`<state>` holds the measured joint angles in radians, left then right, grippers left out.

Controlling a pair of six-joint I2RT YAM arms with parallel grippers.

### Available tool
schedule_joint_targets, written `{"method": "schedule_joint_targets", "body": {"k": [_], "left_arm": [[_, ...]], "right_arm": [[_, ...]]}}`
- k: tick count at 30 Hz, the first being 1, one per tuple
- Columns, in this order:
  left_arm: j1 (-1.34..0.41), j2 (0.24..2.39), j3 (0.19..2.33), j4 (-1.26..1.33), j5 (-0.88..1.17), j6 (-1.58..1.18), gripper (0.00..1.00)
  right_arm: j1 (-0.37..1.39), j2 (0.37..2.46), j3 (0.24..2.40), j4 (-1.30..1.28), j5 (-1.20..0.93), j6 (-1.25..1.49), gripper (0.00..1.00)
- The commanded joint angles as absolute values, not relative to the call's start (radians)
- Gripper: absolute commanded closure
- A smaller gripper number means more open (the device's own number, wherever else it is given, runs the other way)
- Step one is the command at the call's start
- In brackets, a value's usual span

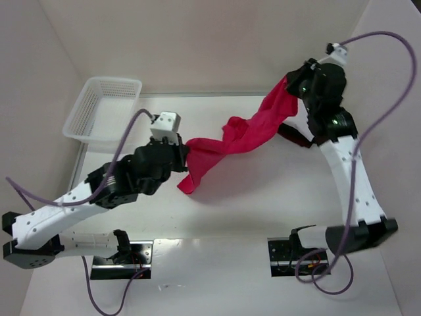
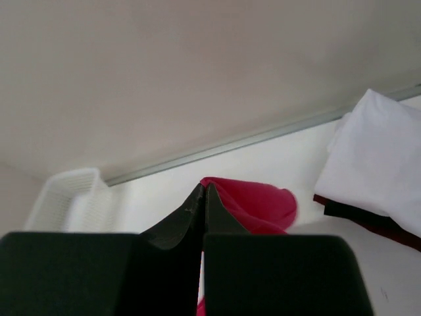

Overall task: Fold and stack the t-shirts
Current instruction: Flatten out the tshirt

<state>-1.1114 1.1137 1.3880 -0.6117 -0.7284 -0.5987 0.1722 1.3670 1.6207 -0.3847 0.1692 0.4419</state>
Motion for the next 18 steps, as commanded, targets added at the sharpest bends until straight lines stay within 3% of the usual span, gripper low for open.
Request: {"method": "schedule_joint_targets", "body": {"k": [1, 5, 9, 15, 18], "left_arm": [[-1.117, 0.977, 1.477, -0.658, -0.822, -0.506, 1.00], [-1.117, 0.881, 1.558, -0.699, -0.786, -0.474, 1.00], [-1.117, 0.830, 1.615, -0.699, -0.811, -0.445, 1.00], [-1.117, 0.836, 1.648, -0.505, -1.052, -0.266, 1.00], [-1.117, 0.848, 1.592, -0.402, -1.141, -0.198, 1.00]], "right_arm": [[0.175, 1.087, 1.571, -0.396, 0.138, 0.488, 1.00], [0.184, 0.869, 1.611, -0.520, 0.115, 0.497, 1.00], [0.184, 0.781, 1.651, -0.571, 0.104, 0.518, 1.00], [0.184, 0.868, 1.674, -0.598, 0.183, 0.528, 1.00], [0.184, 0.956, 1.580, -0.510, 0.193, 0.528, 1.00]]}}
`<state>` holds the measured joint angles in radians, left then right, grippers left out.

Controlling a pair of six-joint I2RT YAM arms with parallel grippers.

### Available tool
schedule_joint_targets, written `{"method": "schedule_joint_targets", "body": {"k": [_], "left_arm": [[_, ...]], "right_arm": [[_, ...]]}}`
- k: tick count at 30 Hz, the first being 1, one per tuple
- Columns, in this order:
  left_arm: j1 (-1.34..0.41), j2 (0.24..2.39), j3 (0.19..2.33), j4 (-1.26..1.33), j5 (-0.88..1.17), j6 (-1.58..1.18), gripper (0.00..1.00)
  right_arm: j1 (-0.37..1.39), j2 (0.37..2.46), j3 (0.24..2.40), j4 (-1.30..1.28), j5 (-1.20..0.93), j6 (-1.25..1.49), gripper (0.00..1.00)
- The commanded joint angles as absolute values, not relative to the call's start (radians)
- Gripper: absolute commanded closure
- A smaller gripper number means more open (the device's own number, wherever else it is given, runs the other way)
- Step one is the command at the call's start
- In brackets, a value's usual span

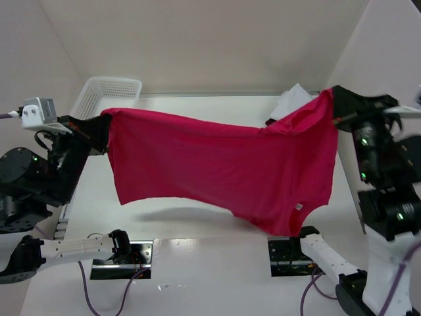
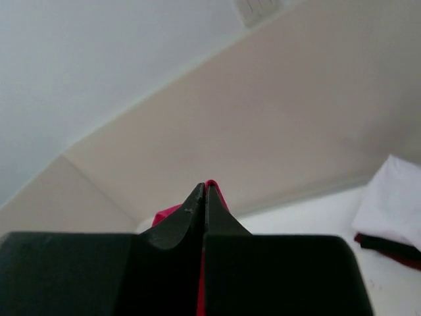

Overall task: Fold and stack the t-shirts
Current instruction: Flatten out the tshirt

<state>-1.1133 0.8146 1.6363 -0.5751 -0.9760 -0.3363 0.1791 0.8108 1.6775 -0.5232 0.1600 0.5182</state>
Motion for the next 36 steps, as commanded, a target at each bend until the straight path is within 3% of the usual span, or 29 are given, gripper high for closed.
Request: {"method": "schedule_joint_targets", "body": {"k": [1, 6, 11, 18, 22, 26, 36], "left_arm": [[-1.117, 0.848, 1.583, -0.384, -1.160, -0.198, 1.00], [-1.117, 0.900, 1.431, -0.270, -1.262, -0.166, 1.00], [-1.117, 0.992, 1.397, -0.196, -1.178, -0.137, 1.00], [-1.097, 1.304, 1.589, -0.230, -1.002, -0.152, 1.00], [-0.931, 1.345, 1.594, -0.227, -0.804, -0.242, 1.00], [-0.616, 1.394, 1.621, -0.225, -0.544, -0.268, 1.00], [-0.187, 1.425, 1.695, -0.265, -0.243, -0.261, 1.00]], "right_arm": [[0.184, 0.972, 1.562, -0.487, 0.193, 0.540, 1.00], [0.184, 1.109, 1.491, -0.393, 0.160, 0.552, 1.00], [0.184, 1.109, 1.434, -0.328, 0.172, 0.528, 1.00], [0.184, 1.100, 1.388, -0.318, 0.183, 0.509, 1.00], [0.184, 1.111, 1.378, -0.305, 0.183, 0.509, 1.00], [0.184, 1.202, 1.463, -0.279, 0.192, 0.473, 1.00], [0.175, 1.382, 1.727, -0.299, 0.225, 0.453, 1.00]]}}
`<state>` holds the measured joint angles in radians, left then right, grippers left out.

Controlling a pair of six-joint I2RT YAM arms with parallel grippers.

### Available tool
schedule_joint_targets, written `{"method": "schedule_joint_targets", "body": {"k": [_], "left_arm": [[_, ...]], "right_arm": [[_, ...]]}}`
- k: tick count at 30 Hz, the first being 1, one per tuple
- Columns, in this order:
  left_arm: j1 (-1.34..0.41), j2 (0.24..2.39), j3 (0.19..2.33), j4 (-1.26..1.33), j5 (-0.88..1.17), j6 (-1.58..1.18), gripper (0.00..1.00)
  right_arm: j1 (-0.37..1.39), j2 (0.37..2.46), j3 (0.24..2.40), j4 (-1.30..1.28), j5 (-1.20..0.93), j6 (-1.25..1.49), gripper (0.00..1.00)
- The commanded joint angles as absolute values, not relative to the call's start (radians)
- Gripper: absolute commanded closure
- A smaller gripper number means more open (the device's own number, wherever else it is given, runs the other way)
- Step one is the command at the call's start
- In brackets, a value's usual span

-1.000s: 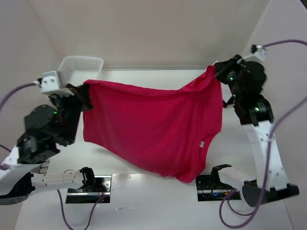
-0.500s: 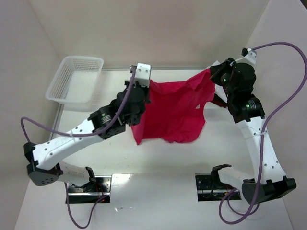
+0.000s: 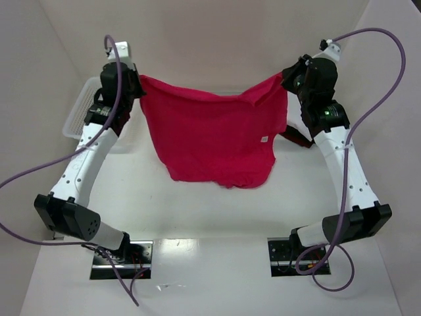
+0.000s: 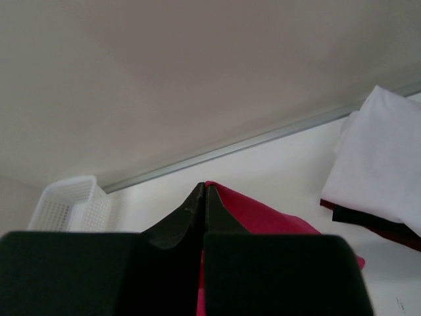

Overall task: Fold and stack the t-shirts
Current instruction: Flatten out the tshirt

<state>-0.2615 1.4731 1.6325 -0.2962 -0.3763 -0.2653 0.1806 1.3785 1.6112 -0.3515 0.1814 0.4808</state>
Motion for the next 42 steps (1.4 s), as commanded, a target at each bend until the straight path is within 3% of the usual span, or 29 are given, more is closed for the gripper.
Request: {"method": "schedule_joint_targets", "body": {"k": [1, 7, 17, 22, 30, 35, 42], "left_arm": [[-0.173, 1.414, 1.695, -0.265, -0.223, -0.238, 1.00], [-0.163, 1.298, 1.664, -0.301, -0.192, -0.218, 1.00], [-0.184, 0.823, 1.566, -0.478, -0.111, -0.239, 1.00], [-0.184, 0.739, 1.669, -0.543, -0.144, -0.239, 1.00], [-0.193, 0.698, 1.661, -0.528, -0.242, -0.239, 1.00], [-0.193, 0.759, 1.551, -0.451, -0.253, -0.261, 1.00], [-0.193, 0.831, 1.200, -0.267, -0.173, -0.345, 1.00]], "right_arm": [[0.175, 1.382, 1.727, -0.299, 0.225, 0.453, 1.00], [0.175, 1.238, 1.727, -0.319, 0.225, 0.434, 1.00], [0.175, 0.865, 1.820, -0.532, 0.095, 0.436, 1.00], [0.175, 0.833, 1.968, -0.587, 0.049, 0.454, 1.00], [0.175, 0.908, 2.104, -0.640, 0.077, 0.463, 1.00], [0.175, 0.940, 1.912, -0.606, 0.130, 0.463, 1.00], [0.175, 0.951, 1.360, -0.371, 0.098, 0.541, 1.00]]}}
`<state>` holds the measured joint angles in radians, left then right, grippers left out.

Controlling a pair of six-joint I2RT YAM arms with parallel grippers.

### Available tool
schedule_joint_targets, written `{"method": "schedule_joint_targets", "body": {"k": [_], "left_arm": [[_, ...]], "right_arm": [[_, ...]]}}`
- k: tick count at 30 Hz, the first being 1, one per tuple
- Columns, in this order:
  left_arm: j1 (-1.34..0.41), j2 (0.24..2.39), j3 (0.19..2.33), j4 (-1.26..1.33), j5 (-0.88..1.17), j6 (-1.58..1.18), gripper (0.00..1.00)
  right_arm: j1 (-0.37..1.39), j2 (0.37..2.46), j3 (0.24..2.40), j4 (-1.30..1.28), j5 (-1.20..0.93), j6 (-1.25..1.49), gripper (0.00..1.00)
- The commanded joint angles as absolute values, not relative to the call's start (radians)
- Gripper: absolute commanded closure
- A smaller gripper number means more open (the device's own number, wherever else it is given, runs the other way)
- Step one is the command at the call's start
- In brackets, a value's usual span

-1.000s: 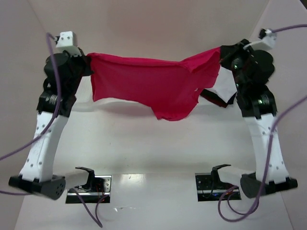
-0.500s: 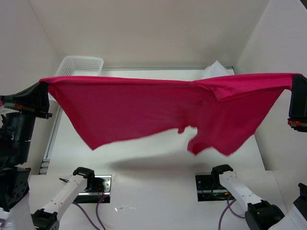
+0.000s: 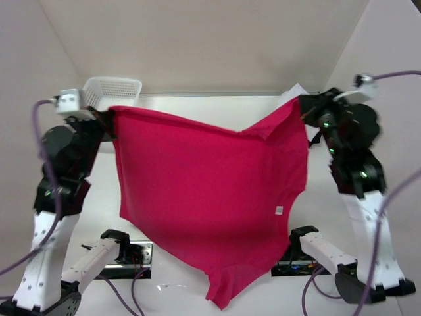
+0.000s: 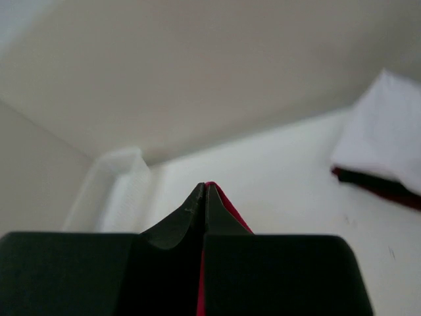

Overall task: Fold and stack the t-shirts
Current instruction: Flatten out the tshirt

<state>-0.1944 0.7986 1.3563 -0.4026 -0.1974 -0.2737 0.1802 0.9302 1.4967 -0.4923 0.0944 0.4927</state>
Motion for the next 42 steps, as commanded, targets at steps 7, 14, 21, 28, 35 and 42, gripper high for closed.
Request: {"method": "schedule_joint_targets", "body": {"k": [7, 14, 21, 28, 35, 42], "left_arm": [[-0.193, 0.969, 0.945, -0.108, -0.212, -0.445, 1.00], [-0.160, 1.293, 1.023, -0.014, -0.285, -0.489, 1.00], [-0.123, 1.615, 1.261, 0.012, -0.313, -0.459, 1.00], [-0.058, 1.810, 1.422, 0.012, -0.276, -0.448, 1.00], [-0.015, 1.936, 1.515, 0.012, -0.225, -0.417, 1.00], [0.005, 1.960, 1.525, 0.012, -0.215, -0.405, 1.00]], "right_arm": [[0.175, 1.087, 1.014, -0.094, 0.098, 0.626, 1.00], [0.175, 1.351, 1.014, 0.050, 0.117, 0.627, 1.00], [0.166, 1.606, 1.204, 0.123, 0.126, 0.607, 1.00], [0.143, 1.795, 1.400, 0.098, 0.104, 0.598, 1.00], [0.143, 1.887, 1.486, 0.080, 0.066, 0.598, 1.00], [0.162, 1.827, 1.433, 0.080, 0.032, 0.629, 1.00]]}}
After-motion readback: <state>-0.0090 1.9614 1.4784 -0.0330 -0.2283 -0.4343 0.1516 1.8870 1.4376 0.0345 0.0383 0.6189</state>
